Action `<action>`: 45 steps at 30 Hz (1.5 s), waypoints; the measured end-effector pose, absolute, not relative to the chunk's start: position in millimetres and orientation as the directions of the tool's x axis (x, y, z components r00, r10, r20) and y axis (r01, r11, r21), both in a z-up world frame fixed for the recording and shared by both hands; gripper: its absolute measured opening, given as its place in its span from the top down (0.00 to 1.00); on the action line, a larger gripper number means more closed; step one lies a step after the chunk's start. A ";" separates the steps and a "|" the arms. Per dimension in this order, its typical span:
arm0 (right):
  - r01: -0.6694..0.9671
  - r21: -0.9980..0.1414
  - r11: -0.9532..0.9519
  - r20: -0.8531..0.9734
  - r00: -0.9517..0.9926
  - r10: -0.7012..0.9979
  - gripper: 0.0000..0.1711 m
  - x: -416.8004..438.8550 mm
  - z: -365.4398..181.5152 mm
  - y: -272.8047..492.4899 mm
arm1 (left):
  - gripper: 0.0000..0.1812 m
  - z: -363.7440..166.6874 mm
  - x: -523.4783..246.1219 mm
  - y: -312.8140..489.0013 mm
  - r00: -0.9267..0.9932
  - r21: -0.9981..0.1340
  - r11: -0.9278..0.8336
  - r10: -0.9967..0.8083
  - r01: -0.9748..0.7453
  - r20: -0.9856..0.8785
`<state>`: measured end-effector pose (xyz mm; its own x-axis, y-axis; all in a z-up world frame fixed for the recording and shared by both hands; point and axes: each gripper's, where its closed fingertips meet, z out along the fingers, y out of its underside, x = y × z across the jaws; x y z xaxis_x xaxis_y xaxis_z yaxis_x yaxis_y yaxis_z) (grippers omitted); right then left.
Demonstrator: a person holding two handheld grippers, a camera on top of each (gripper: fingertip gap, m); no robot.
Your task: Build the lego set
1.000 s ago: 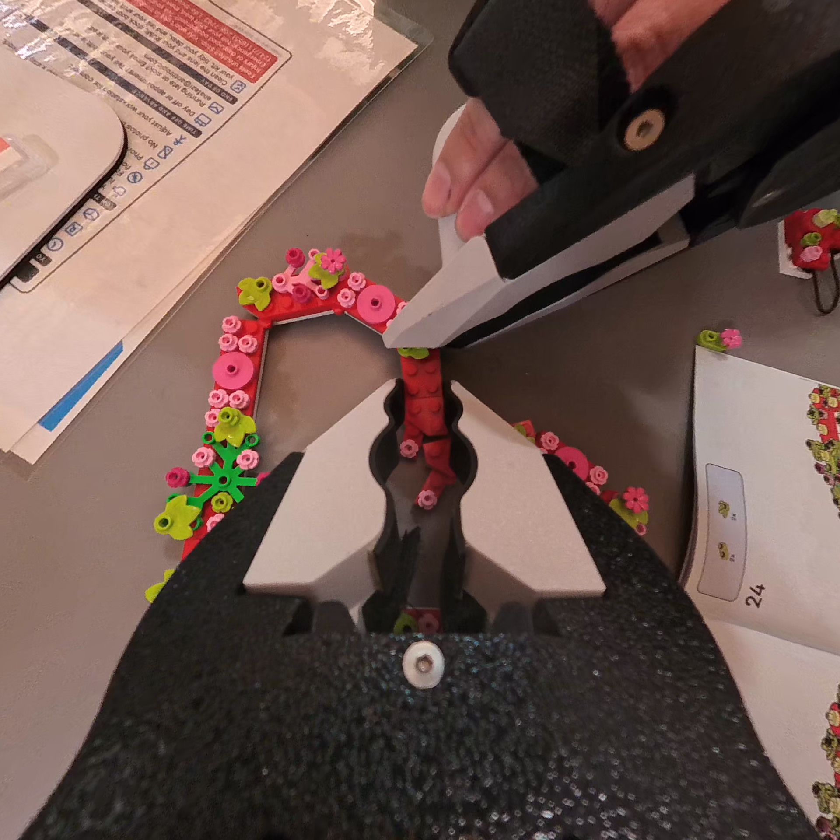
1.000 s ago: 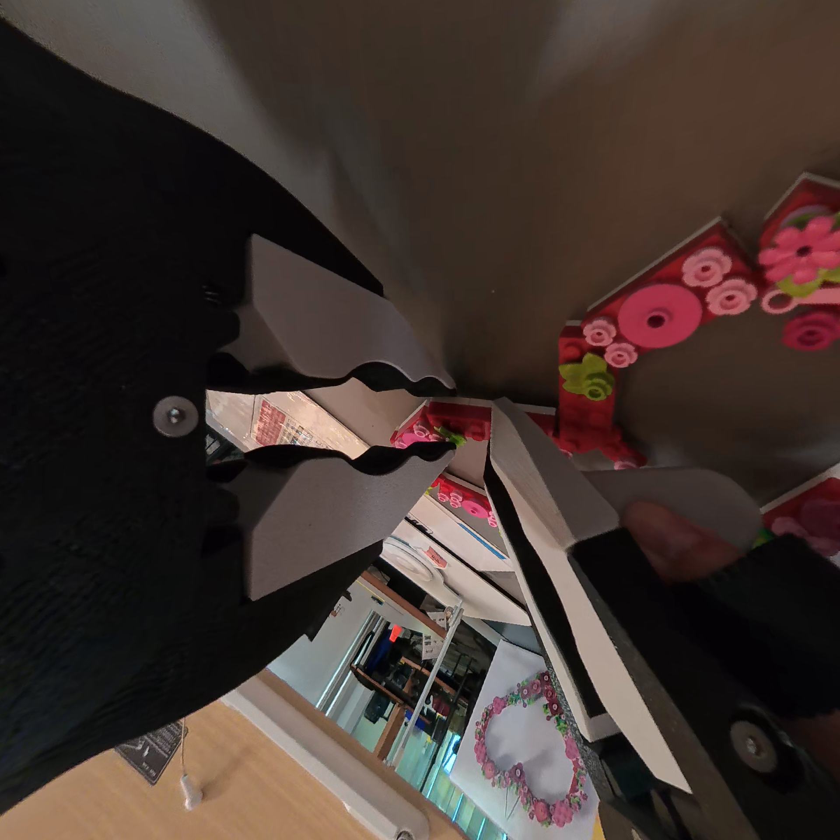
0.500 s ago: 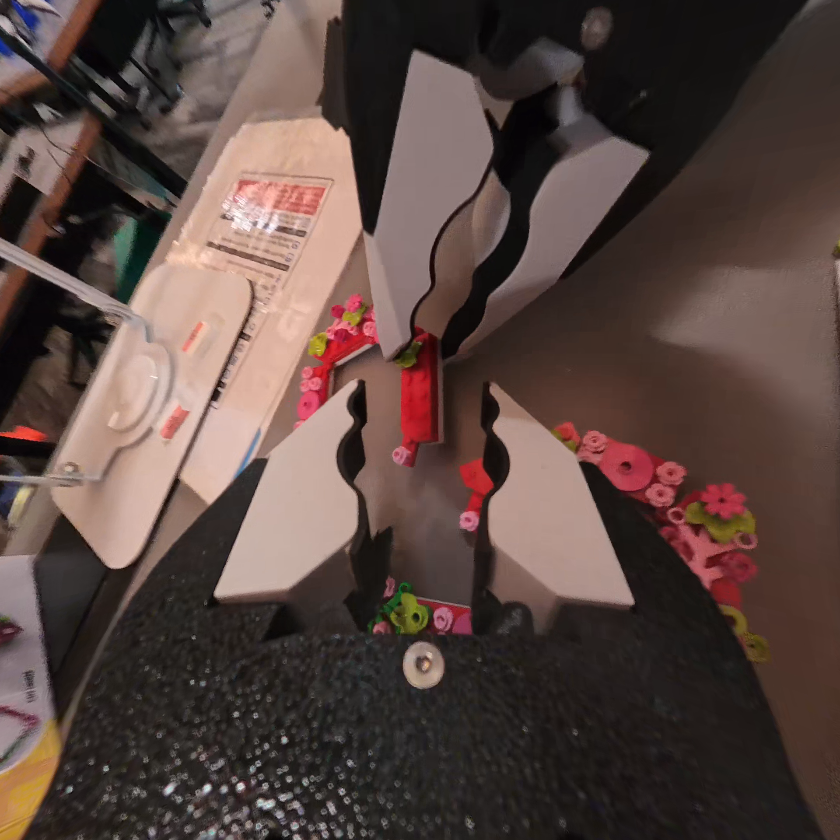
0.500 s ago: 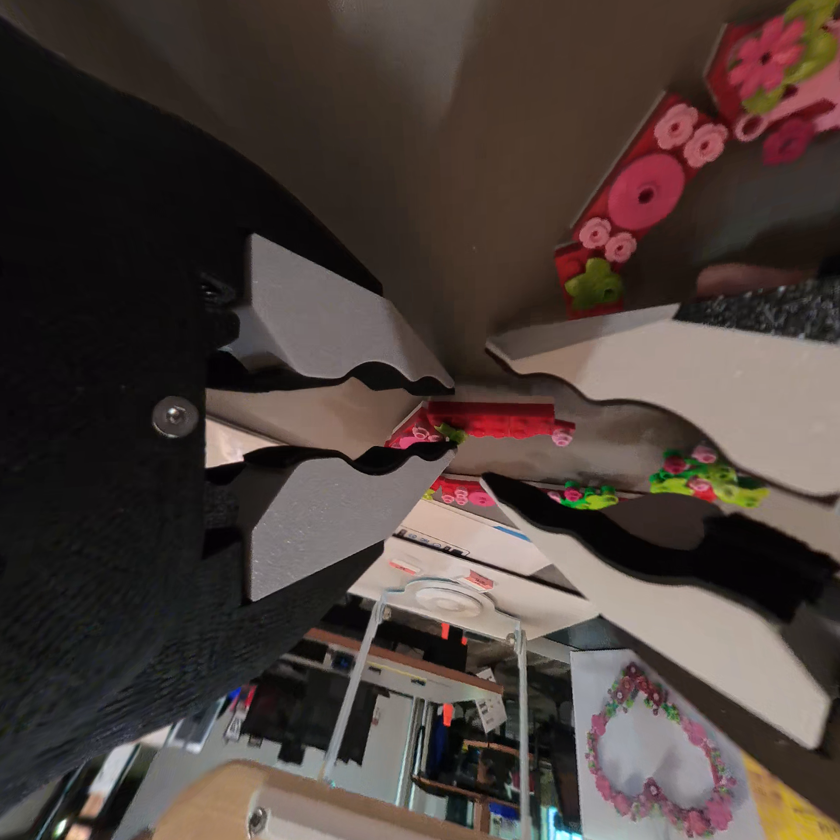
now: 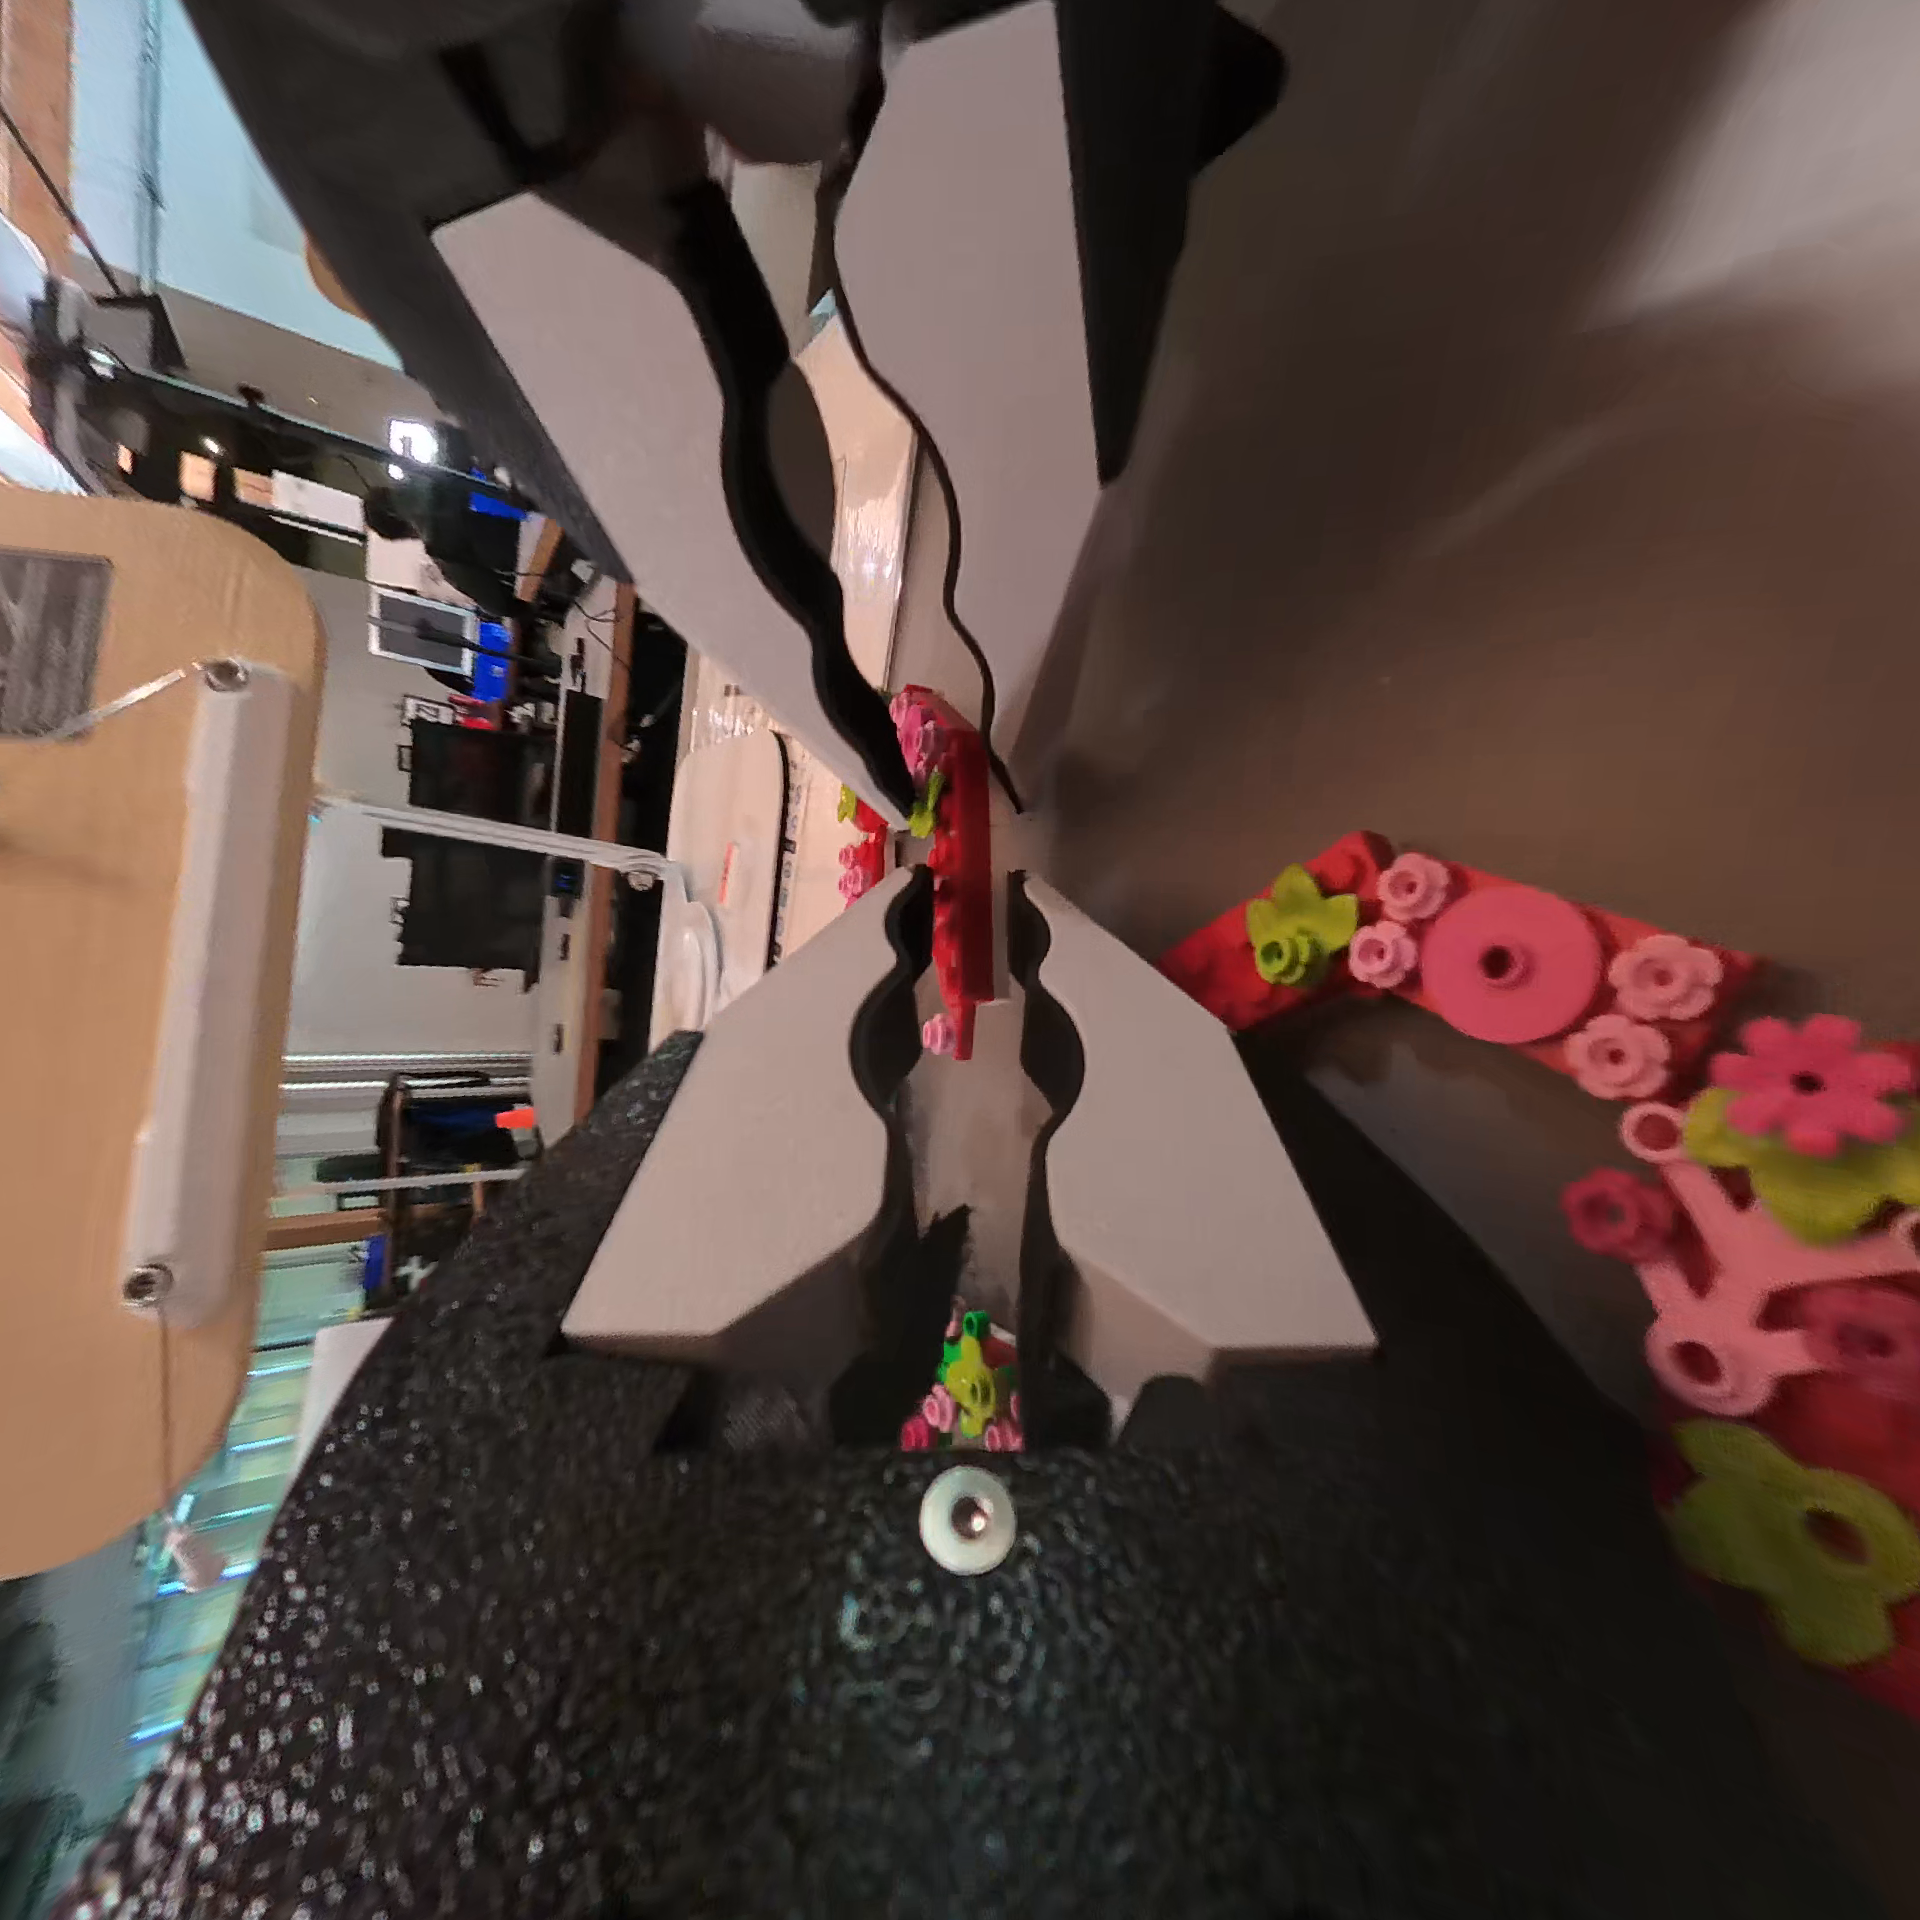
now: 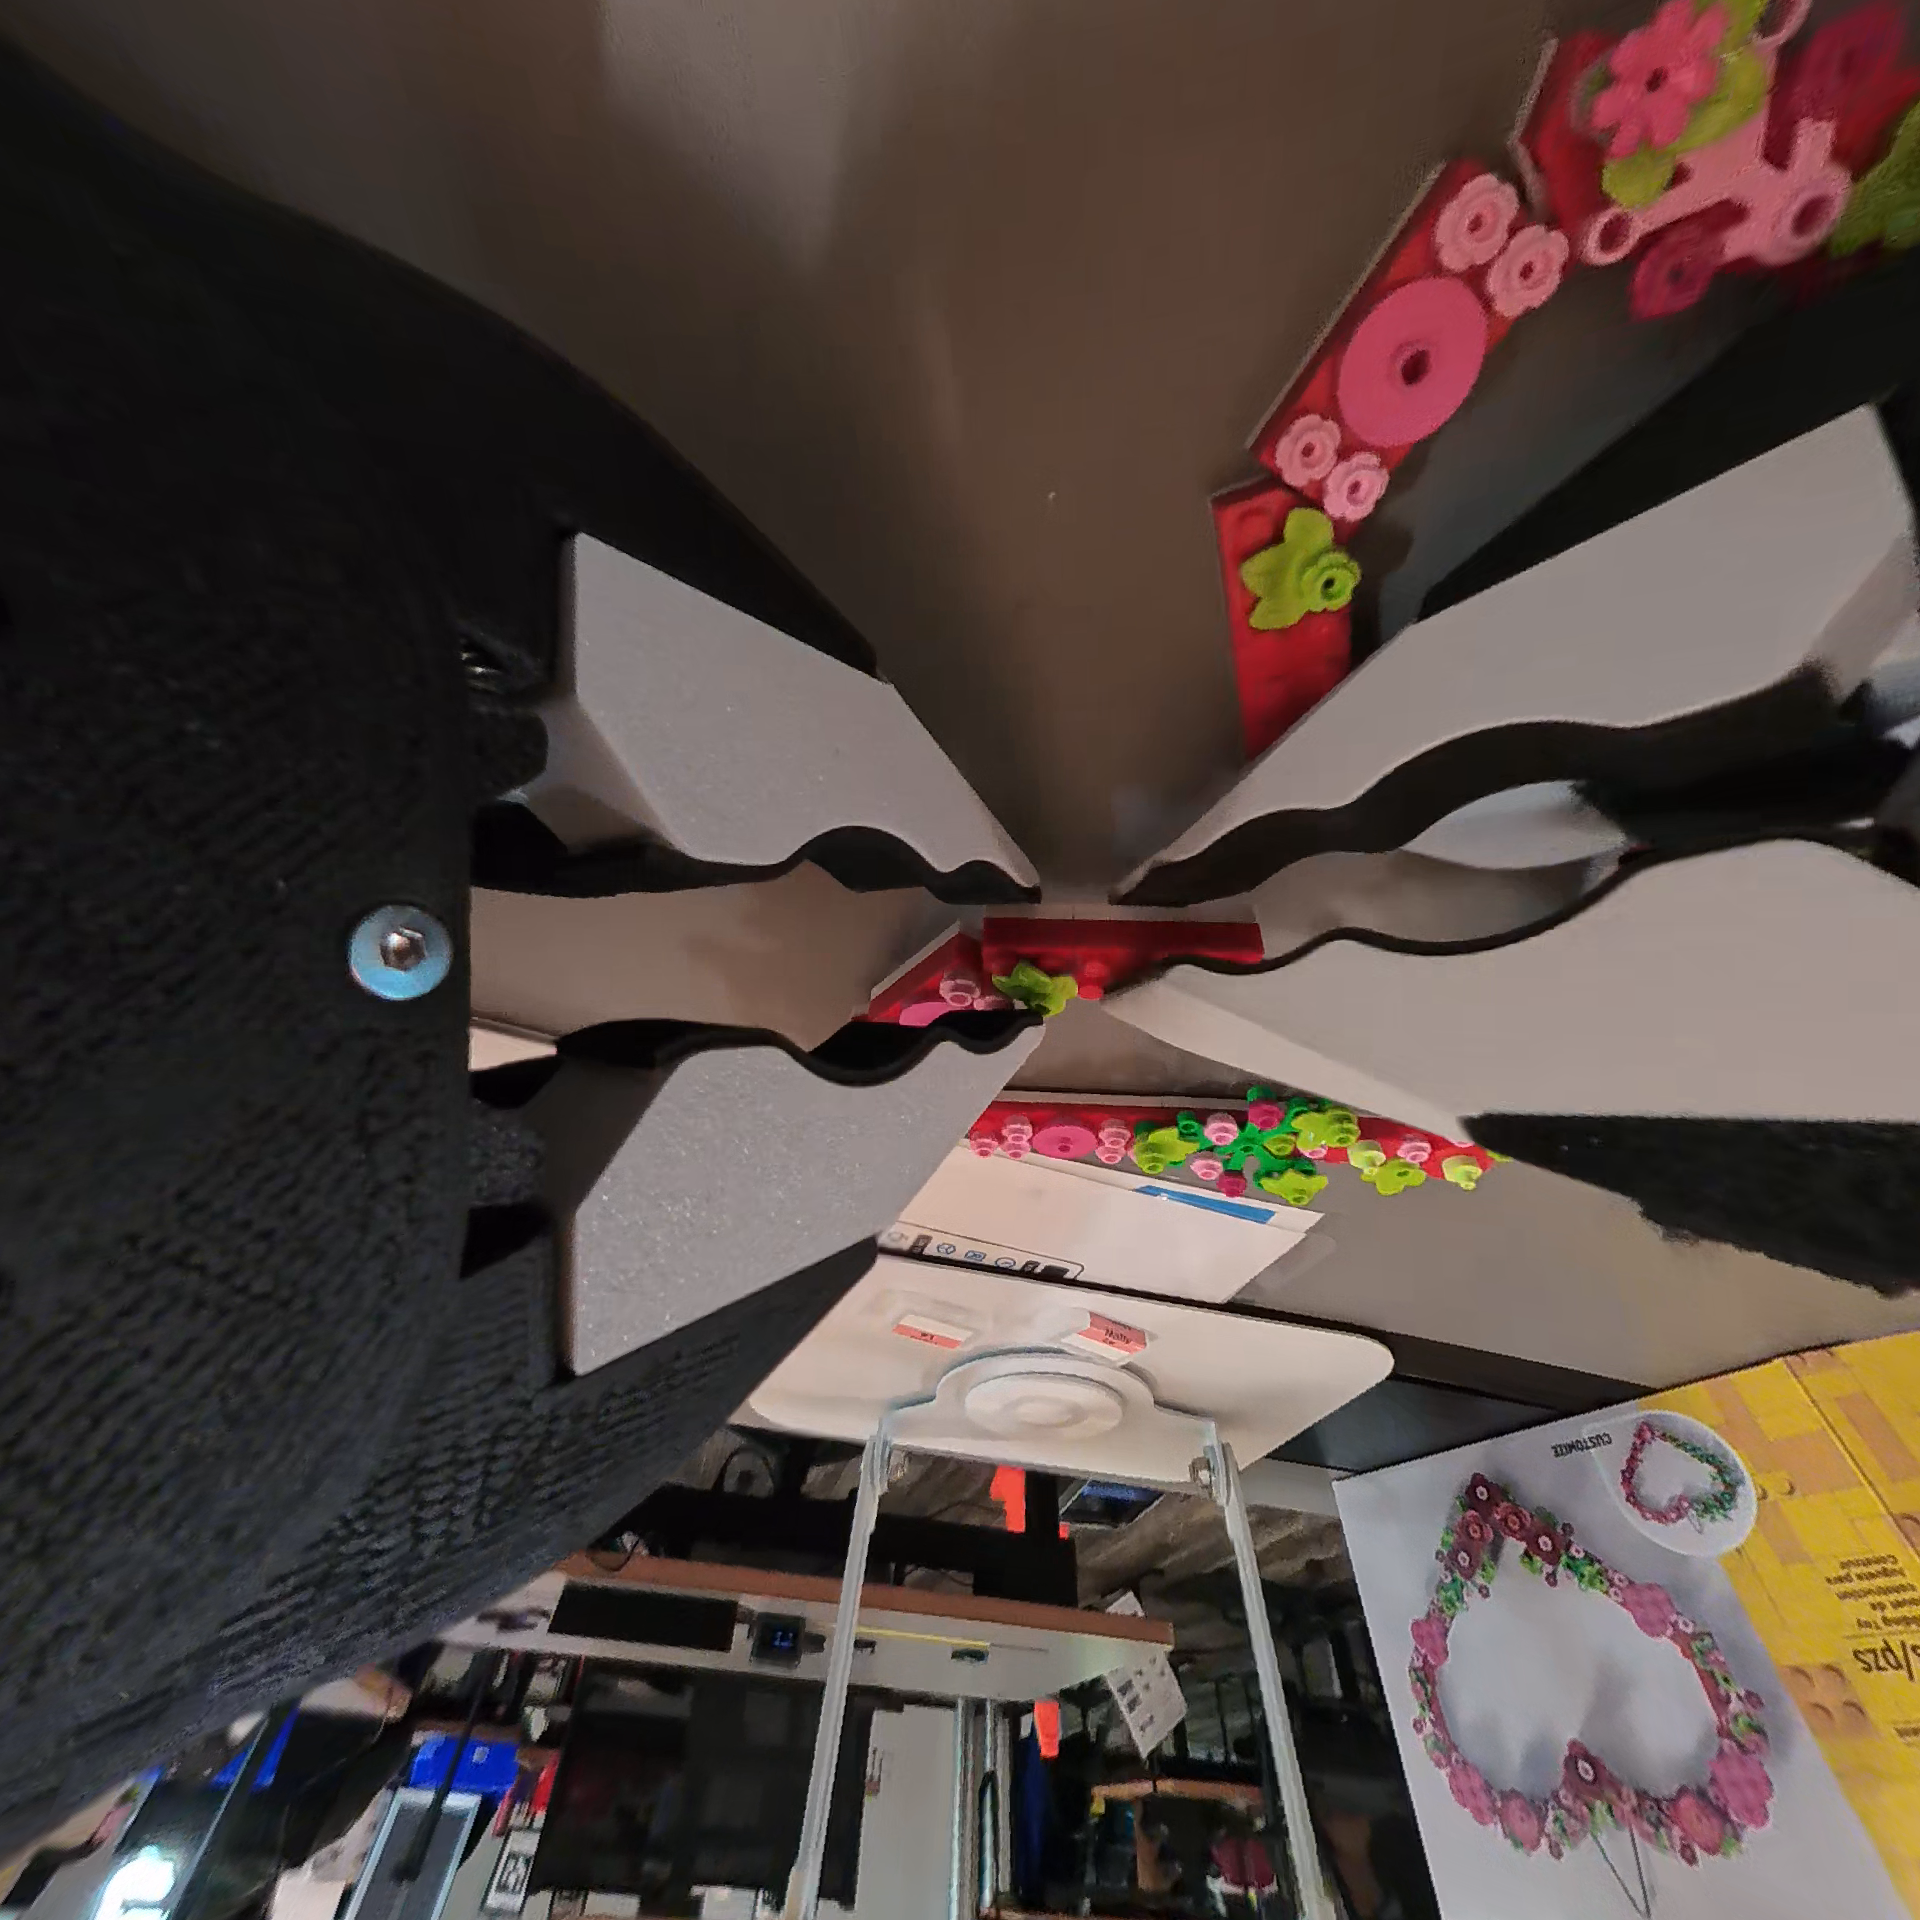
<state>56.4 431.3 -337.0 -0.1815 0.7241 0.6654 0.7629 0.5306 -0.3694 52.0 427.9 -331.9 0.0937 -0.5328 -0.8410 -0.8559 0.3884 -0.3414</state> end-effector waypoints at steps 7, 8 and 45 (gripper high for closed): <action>0.772 -0.249 0.585 0.733 -0.244 0.635 0.89 58.3 -336.4 433.4 | 0.94 -329.3 54.6 425.7 0.078 -0.324 0.415 -0.509 -0.850 -0.857; 0.773 -0.230 0.591 0.738 -0.257 0.624 0.89 58.5 -336.7 433.5 | 0.94 -329.4 54.8 425.6 0.069 -0.314 0.420 -0.502 -0.851 -0.862; 0.766 -0.189 0.615 0.766 -0.277 0.580 0.89 61.8 -336.8 433.1 | 0.94 -331.0 60.5 423.0 0.129 -0.412 0.381 -0.586 -0.828 -0.800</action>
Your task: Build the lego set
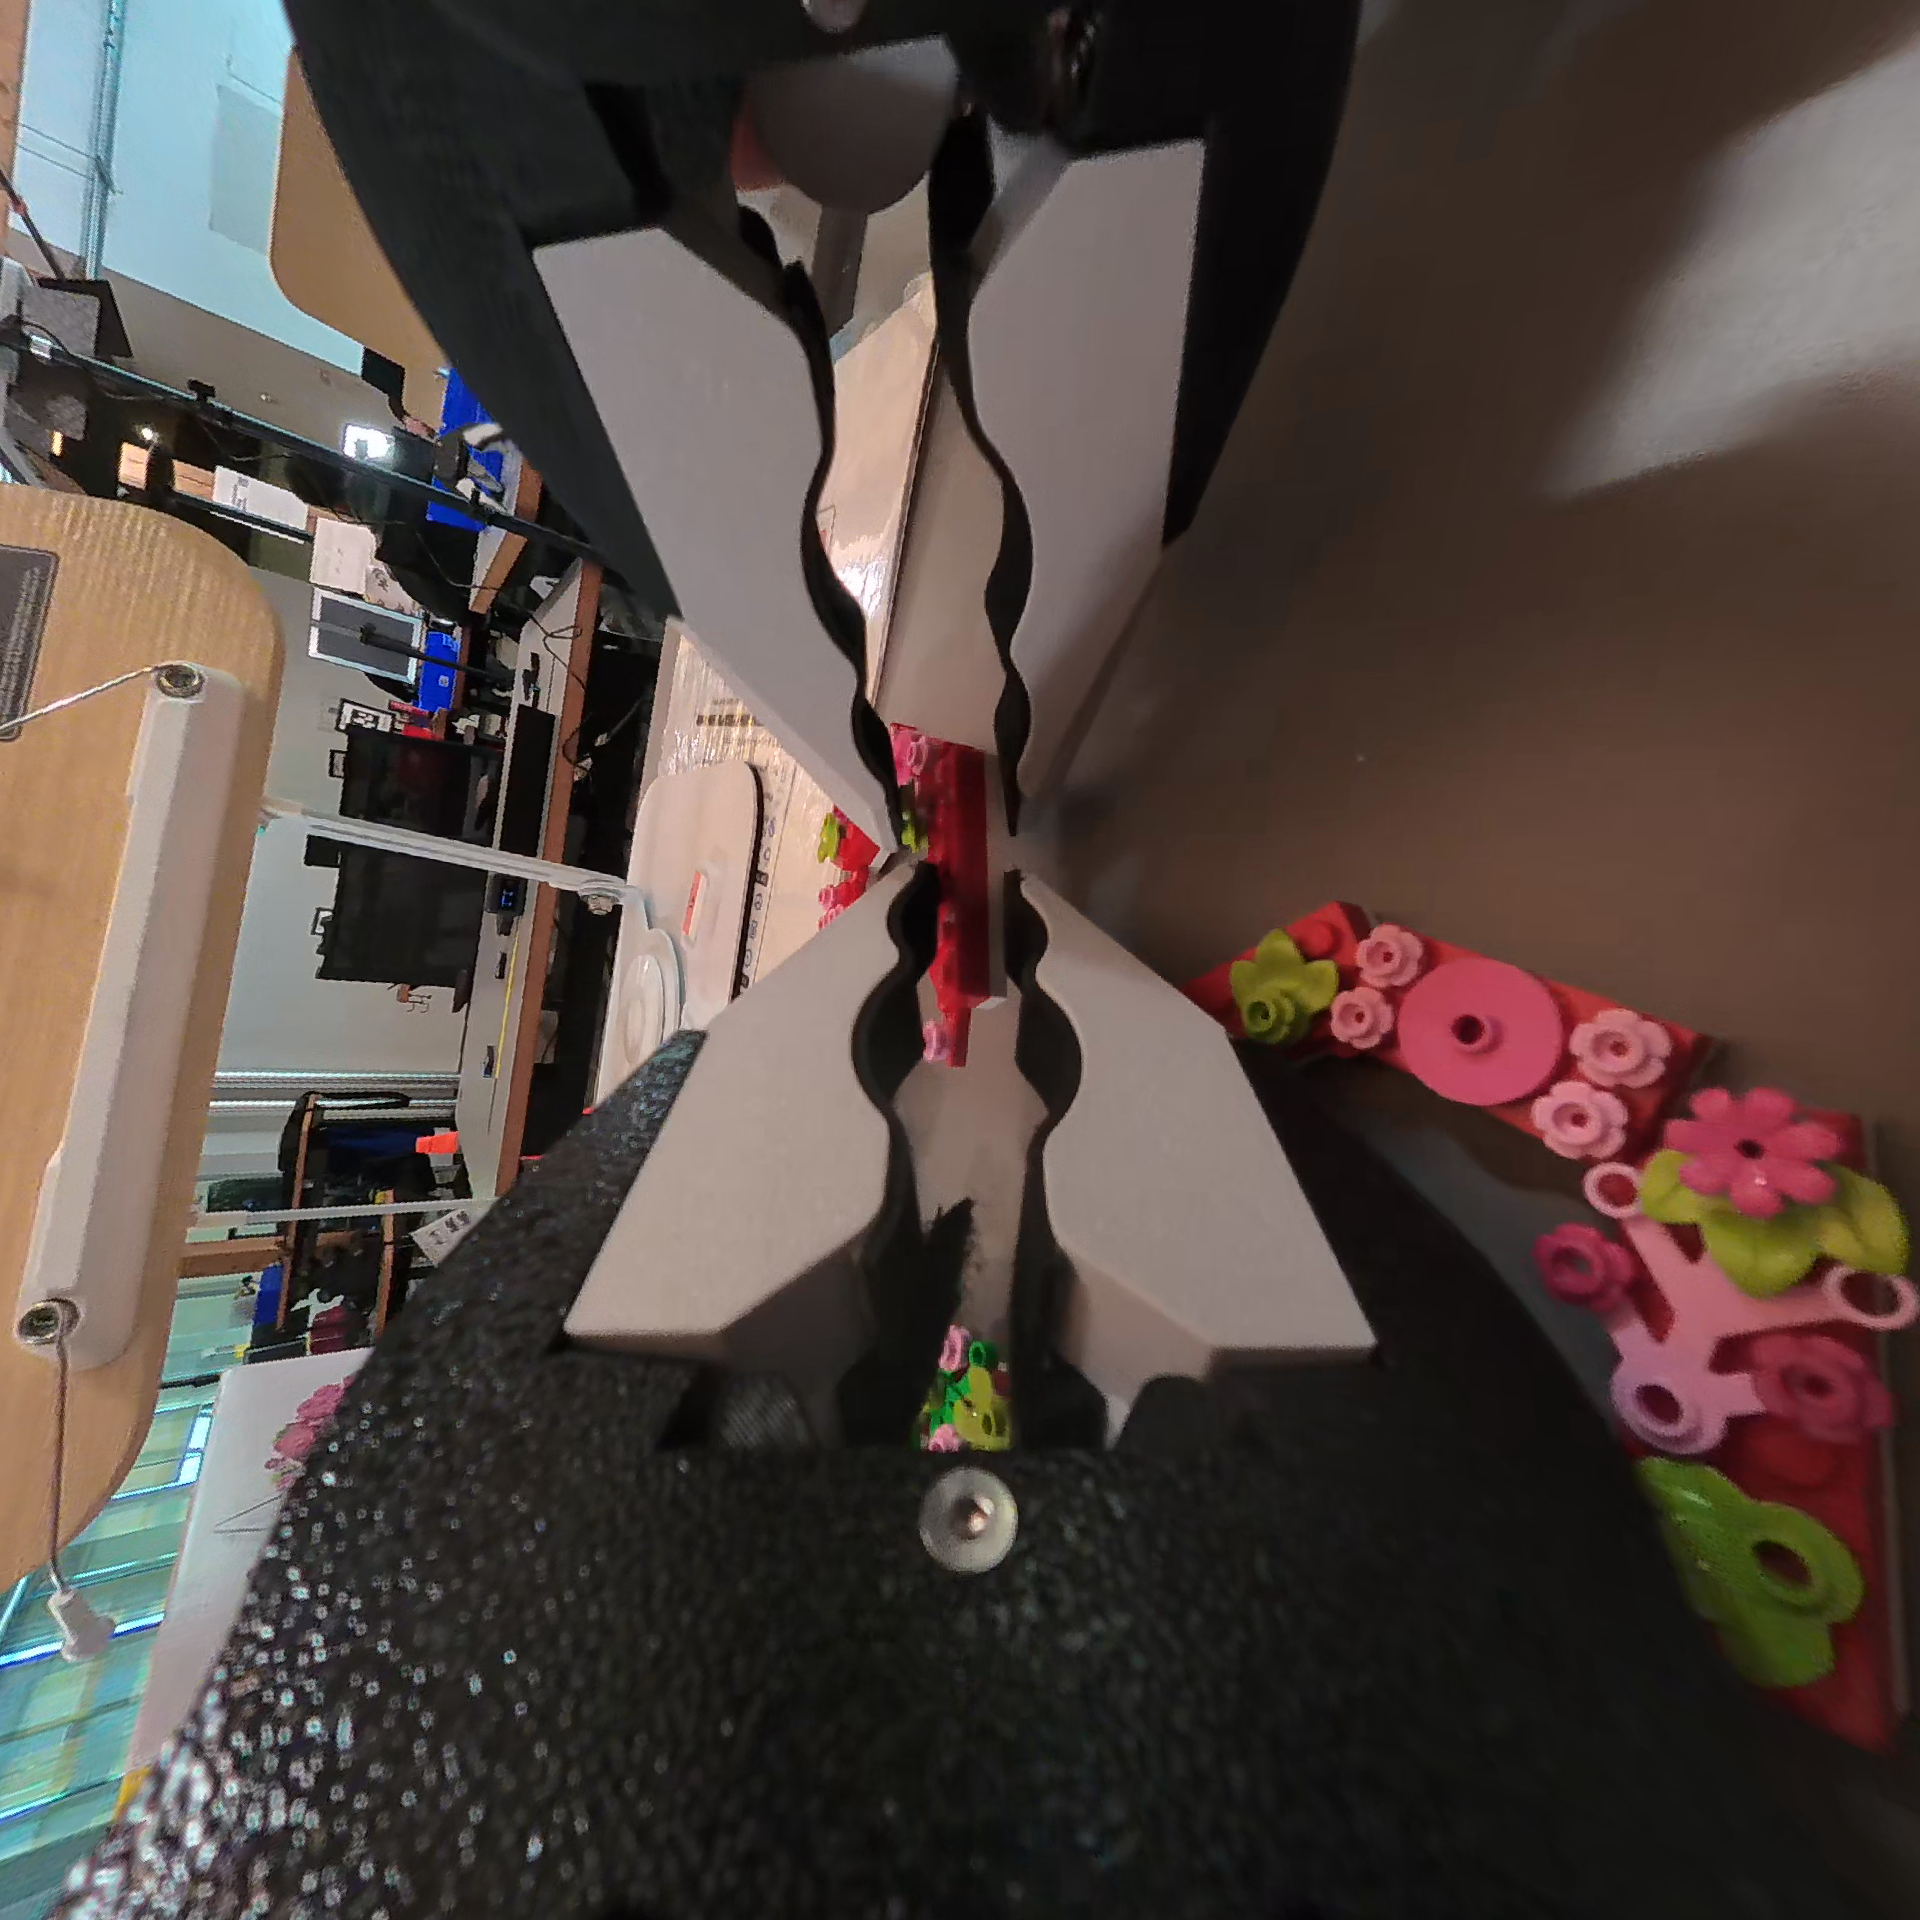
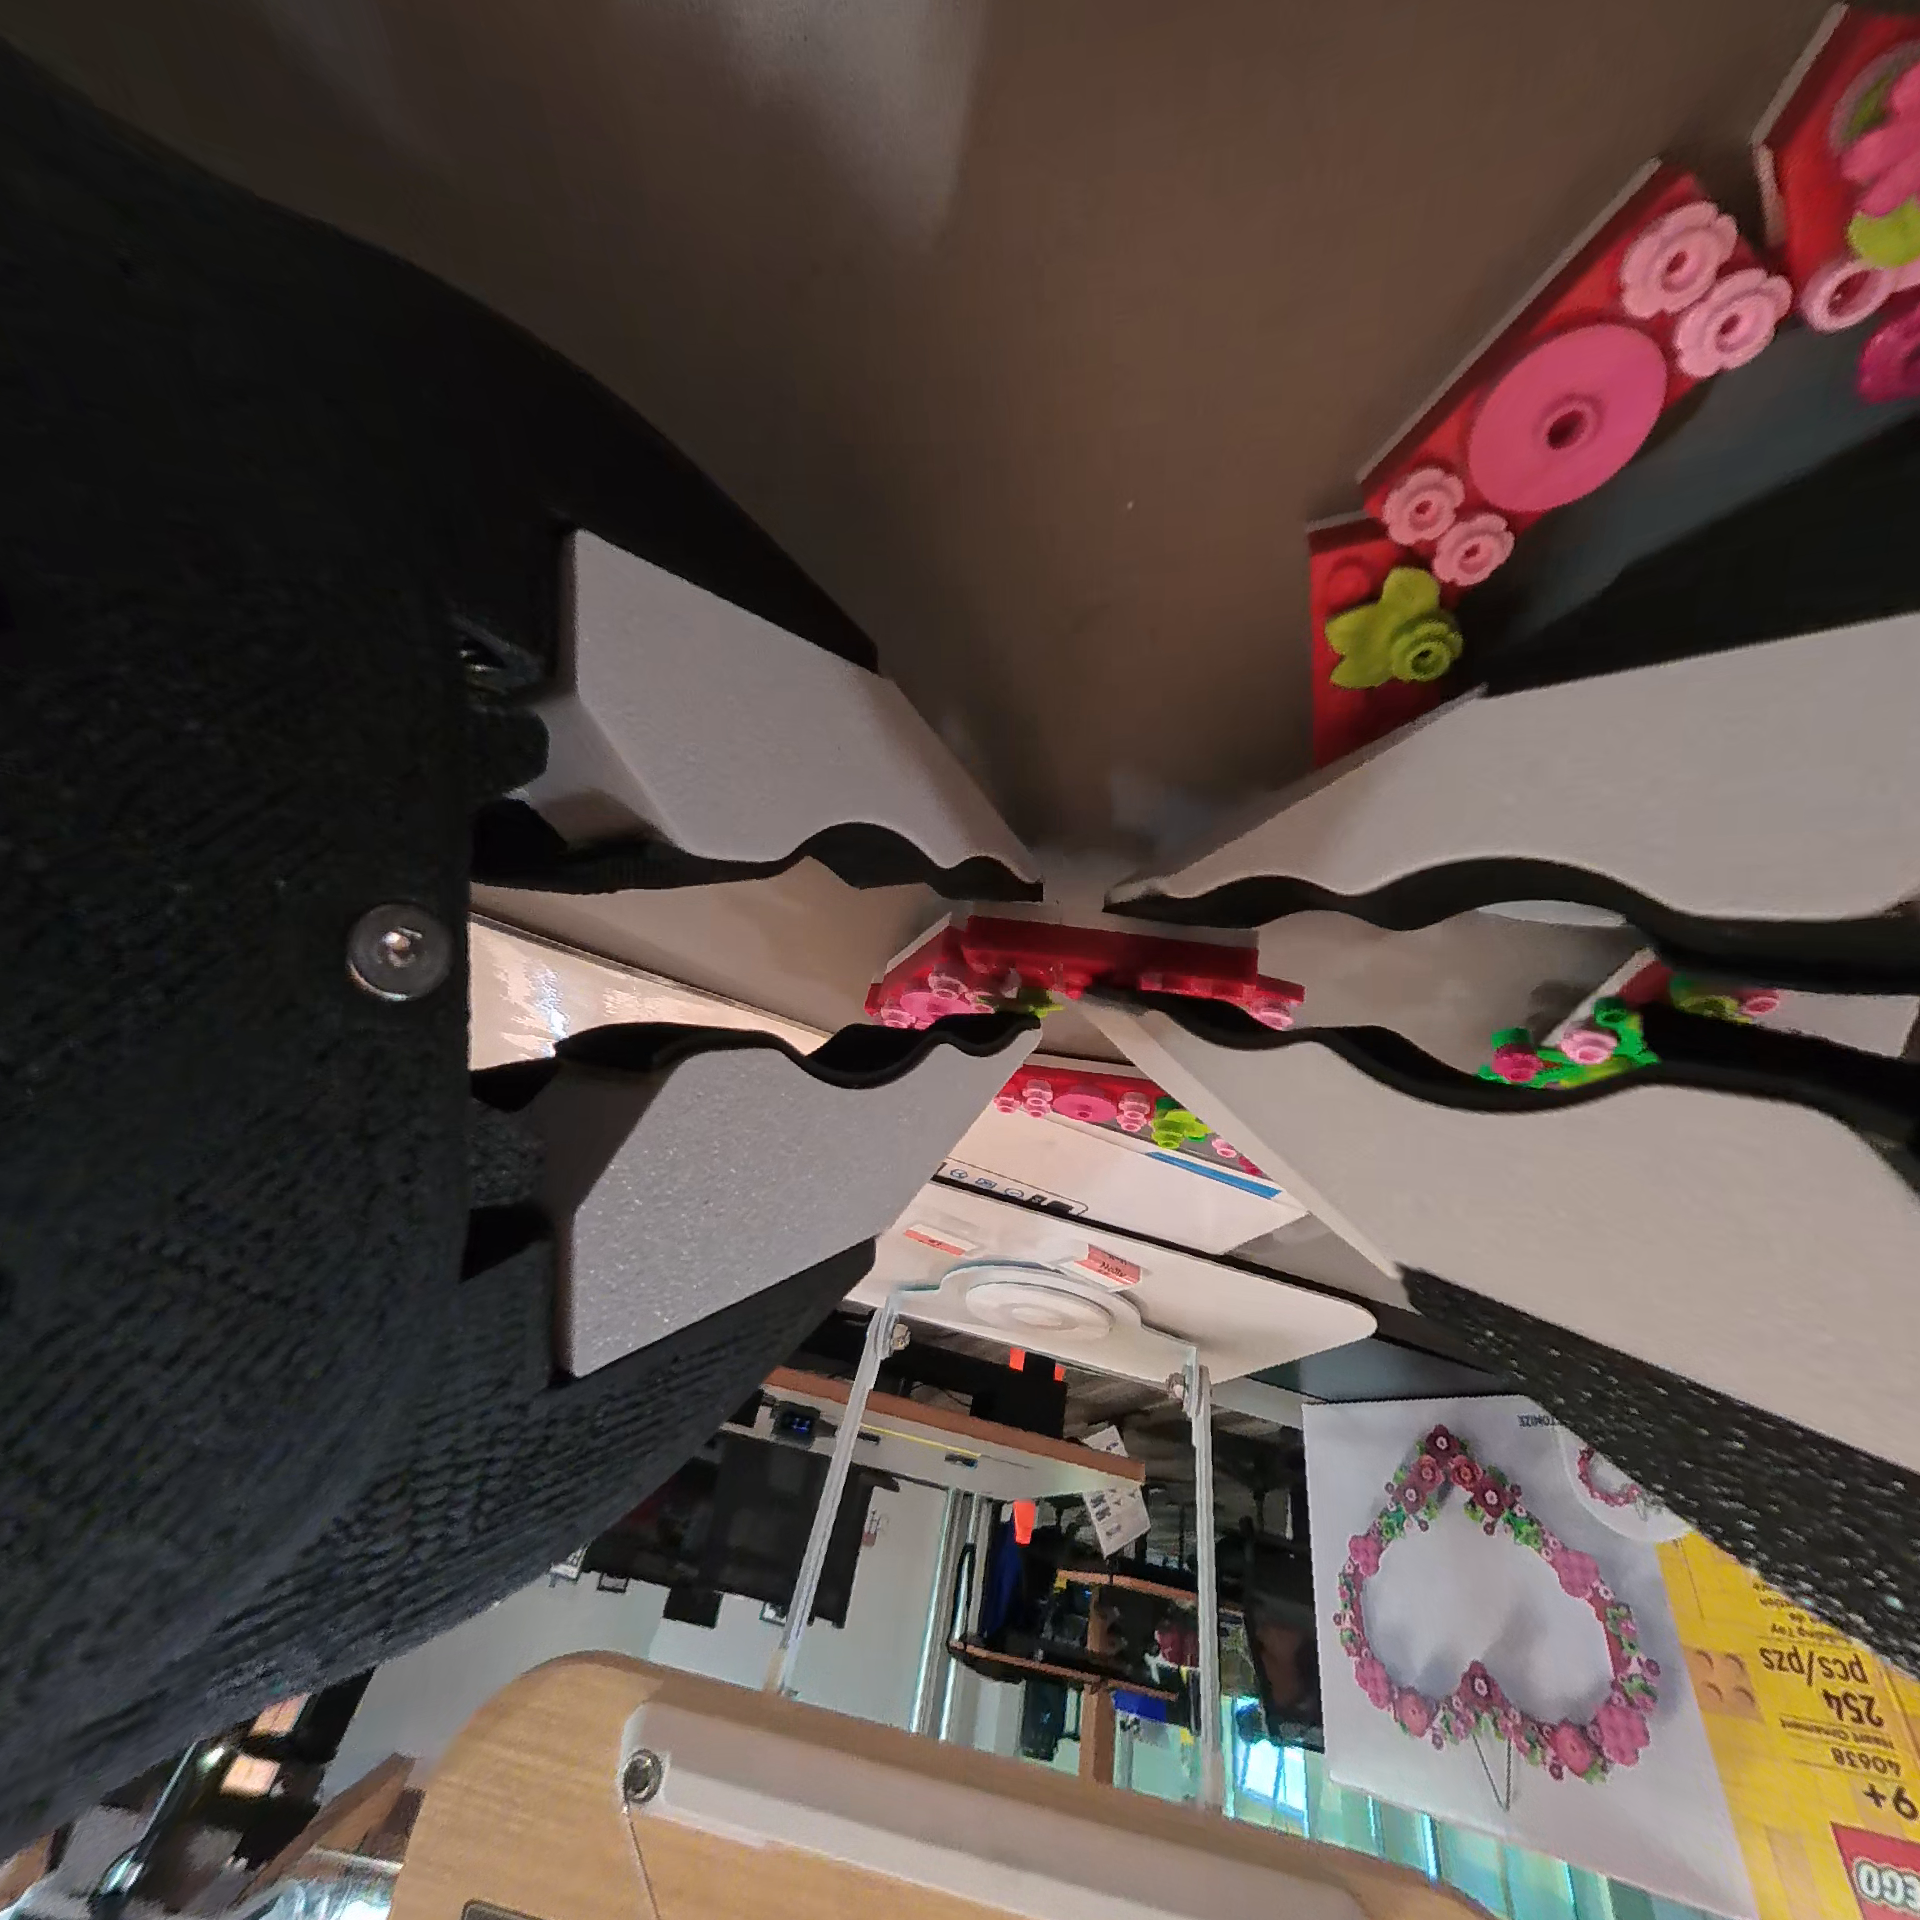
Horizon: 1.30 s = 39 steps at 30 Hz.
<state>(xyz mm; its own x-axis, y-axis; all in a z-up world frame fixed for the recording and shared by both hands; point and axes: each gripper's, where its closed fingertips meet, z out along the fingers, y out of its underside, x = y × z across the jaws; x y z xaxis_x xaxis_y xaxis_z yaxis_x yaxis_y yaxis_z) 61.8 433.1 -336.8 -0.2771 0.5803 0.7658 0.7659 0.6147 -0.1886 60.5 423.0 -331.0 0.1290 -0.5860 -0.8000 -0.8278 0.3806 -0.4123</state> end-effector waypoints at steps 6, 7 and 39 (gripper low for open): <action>0.756 -0.146 0.638 0.800 -0.289 0.526 0.90 62.7 -334.9 434.2 | 0.94 -330.4 61.0 423.3 0.142 -0.425 0.372 -0.592 -0.825 -0.793; 0.755 -0.148 0.639 0.805 -0.283 0.521 0.91 62.8 -333.9 434.2 | 0.94 -329.6 61.3 423.2 0.150 -0.435 0.371 -0.596 -0.820 -0.789; 0.764 -0.067 0.642 0.777 -0.364 0.514 0.90 67.2 -340.9 432.4 | 0.94 -336.1 64.7 421.9 0.084 -0.358 0.396 -0.563 -0.845 -0.822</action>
